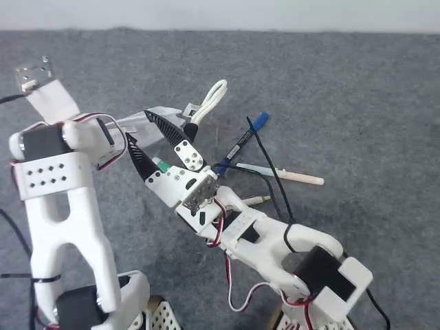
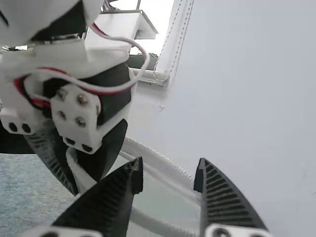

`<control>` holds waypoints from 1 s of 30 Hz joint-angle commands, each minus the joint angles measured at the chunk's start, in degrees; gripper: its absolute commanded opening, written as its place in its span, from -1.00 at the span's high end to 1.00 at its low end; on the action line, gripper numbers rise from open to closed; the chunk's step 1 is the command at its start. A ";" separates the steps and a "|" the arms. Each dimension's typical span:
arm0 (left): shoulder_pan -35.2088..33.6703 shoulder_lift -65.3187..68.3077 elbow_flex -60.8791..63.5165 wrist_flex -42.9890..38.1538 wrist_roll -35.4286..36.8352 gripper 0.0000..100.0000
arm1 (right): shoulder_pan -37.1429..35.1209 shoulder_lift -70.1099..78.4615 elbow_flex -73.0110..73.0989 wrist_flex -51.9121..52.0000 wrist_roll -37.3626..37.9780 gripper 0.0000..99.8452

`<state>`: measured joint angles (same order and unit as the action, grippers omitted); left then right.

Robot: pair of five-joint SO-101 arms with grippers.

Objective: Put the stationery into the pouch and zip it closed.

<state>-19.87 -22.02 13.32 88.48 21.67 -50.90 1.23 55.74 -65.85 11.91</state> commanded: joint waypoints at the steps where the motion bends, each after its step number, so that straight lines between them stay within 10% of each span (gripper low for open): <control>1: -0.18 -0.44 -0.48 -1.05 0.35 0.97 | -0.13 -6.55 1.32 3.21 0.79 0.69; 30: -2.29 -0.44 -0.48 -1.23 0.26 0.97 | 8.75 -34.24 -27.16 97.45 -24.53 0.68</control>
<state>-21.71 -22.02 13.32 88.48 21.67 -44.57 -30.33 36.40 25.41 -9.89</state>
